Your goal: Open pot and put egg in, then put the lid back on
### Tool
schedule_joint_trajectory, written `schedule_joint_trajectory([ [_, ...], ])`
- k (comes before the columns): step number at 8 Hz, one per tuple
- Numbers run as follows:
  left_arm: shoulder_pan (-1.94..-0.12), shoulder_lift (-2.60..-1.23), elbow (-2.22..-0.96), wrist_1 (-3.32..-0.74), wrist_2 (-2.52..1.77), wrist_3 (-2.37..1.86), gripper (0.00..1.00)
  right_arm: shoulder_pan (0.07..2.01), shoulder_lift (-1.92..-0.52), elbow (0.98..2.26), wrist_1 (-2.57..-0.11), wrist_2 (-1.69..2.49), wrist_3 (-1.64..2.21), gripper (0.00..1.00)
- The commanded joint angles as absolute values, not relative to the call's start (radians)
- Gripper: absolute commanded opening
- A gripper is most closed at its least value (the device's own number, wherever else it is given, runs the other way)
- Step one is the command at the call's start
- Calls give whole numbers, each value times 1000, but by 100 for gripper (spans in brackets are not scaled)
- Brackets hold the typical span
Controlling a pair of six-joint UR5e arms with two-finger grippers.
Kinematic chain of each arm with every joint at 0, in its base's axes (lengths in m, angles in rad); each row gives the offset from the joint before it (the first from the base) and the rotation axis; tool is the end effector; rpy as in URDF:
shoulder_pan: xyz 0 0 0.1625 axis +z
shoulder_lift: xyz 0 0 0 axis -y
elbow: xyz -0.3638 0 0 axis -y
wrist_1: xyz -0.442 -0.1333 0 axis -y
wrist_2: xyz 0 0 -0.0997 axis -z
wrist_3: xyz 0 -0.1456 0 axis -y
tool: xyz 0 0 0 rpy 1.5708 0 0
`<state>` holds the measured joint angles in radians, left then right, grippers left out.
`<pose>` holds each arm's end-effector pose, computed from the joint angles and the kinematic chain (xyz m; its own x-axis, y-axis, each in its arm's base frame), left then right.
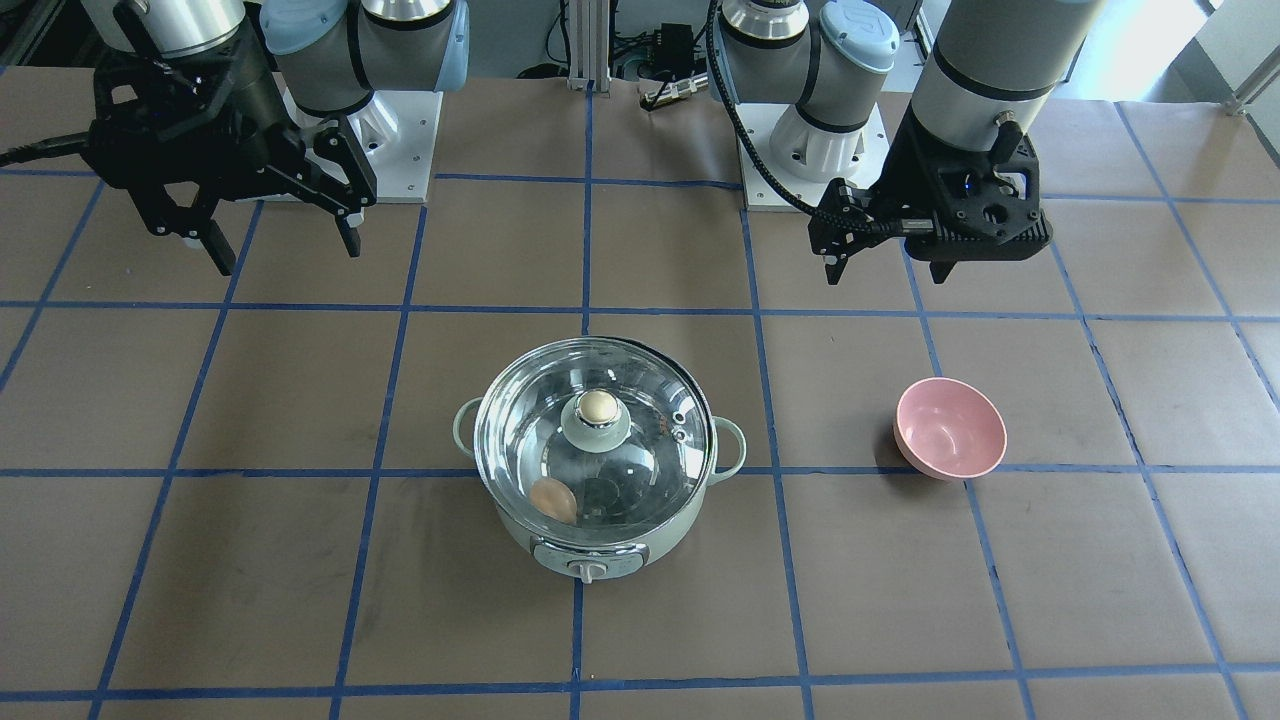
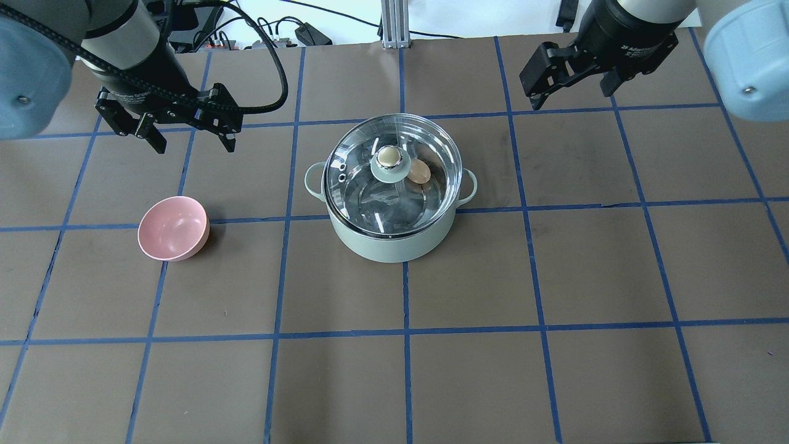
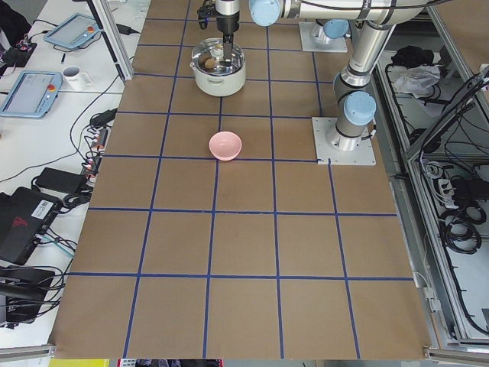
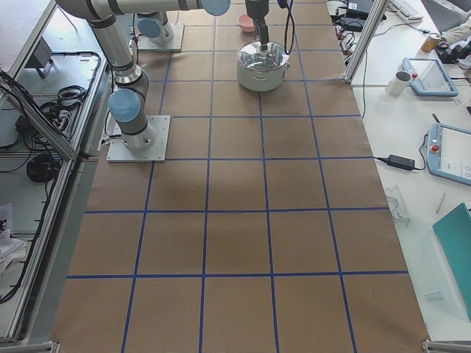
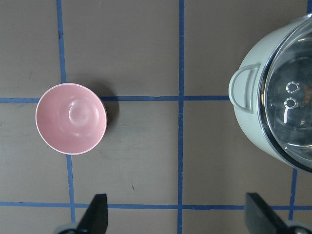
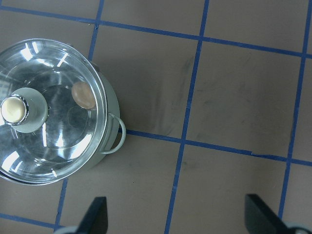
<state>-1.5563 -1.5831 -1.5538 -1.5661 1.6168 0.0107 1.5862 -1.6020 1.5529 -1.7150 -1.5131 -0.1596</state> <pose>-0.1187 -0.5493 0.3838 -0.9989 -0.0042 -0.0461 -0.0038 1.0000 -0.0089 0.1502 -0.5536 0.4243 -0.9830 -0.1821 -0.0253 -0.1735 0.9646 -0.1987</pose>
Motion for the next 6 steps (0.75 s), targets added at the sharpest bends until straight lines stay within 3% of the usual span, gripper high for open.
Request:
schedule_joint_trajectory([
  [1, -1555, -1583, -1554, -1566, 1617, 11, 100, 1585, -1605, 1557, -1717, -1514, -160, 100],
  [6, -1555, -1583, -1554, -1566, 1617, 11, 100, 1583, -1605, 1559, -1721, -1519, -160, 100],
])
